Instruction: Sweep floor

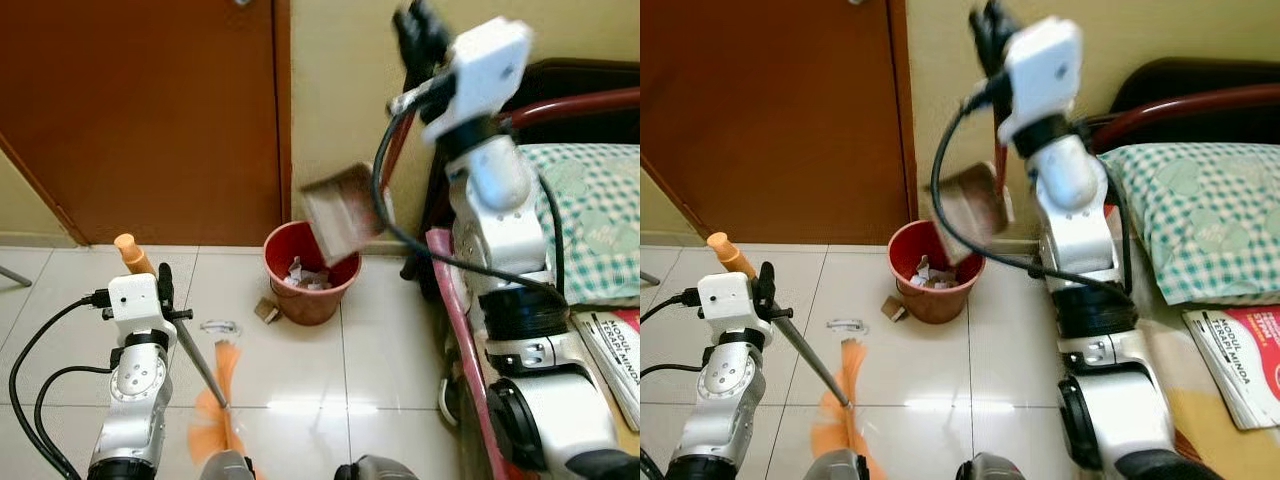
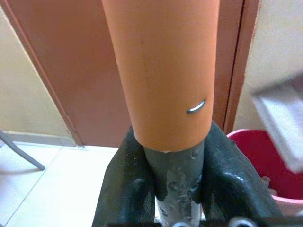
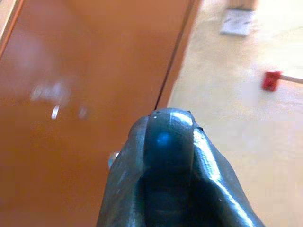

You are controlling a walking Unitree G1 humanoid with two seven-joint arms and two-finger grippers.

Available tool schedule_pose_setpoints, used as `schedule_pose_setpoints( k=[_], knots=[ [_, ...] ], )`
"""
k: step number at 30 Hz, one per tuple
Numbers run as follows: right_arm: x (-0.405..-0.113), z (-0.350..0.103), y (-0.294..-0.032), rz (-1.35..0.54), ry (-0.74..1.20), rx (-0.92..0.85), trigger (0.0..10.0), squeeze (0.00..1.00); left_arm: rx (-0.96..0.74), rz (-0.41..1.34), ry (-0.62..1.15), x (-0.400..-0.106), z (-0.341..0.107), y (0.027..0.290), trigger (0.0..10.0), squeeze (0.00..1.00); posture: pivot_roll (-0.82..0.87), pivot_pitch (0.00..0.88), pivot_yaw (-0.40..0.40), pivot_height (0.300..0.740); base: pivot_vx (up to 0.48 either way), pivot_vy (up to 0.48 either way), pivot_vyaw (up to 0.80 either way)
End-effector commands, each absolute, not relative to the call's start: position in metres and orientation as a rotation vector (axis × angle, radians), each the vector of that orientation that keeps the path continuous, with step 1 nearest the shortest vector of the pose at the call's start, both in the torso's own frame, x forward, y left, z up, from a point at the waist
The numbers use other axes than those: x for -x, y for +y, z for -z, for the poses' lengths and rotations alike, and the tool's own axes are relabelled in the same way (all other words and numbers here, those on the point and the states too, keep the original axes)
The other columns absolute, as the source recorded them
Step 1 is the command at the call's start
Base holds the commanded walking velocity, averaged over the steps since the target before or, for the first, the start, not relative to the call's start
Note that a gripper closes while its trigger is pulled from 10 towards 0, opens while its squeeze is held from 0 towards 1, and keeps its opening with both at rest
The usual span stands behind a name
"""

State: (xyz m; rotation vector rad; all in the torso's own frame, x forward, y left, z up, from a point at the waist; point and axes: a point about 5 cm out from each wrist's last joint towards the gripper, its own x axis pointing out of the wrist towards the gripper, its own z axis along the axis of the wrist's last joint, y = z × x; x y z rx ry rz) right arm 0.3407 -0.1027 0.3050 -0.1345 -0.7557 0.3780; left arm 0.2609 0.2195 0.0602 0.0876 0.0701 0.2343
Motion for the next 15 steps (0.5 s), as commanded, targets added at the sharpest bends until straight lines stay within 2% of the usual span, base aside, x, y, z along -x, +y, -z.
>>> schedule_pose_setpoints(
  k=[1,6,15],
  knots=[
    [-0.334,-0.328,-0.097,-0.393,-0.819,-0.025,10.0,0.00,-0.235,-0.268,0.160,-0.251,-0.047,0.237,10.0,0.00,0.00,0.069,-0.019,0.740,0.000,0.000,0.00],
    [-0.338,-0.315,-0.090,-0.406,-0.698,-0.263,10.0,0.00,-0.234,-0.274,0.160,-0.252,-0.047,0.236,10.0,0.00,0.00,0.066,-0.022,0.740,0.000,0.000,0.00],
    [-0.334,-0.262,-0.082,-0.371,-0.490,-0.393,10.0,0.00,-0.243,-0.288,0.159,-0.248,-0.048,0.241,10.0,0.00,0.01,0.074,-0.022,0.740,0.000,0.000,0.00]
  ],
)
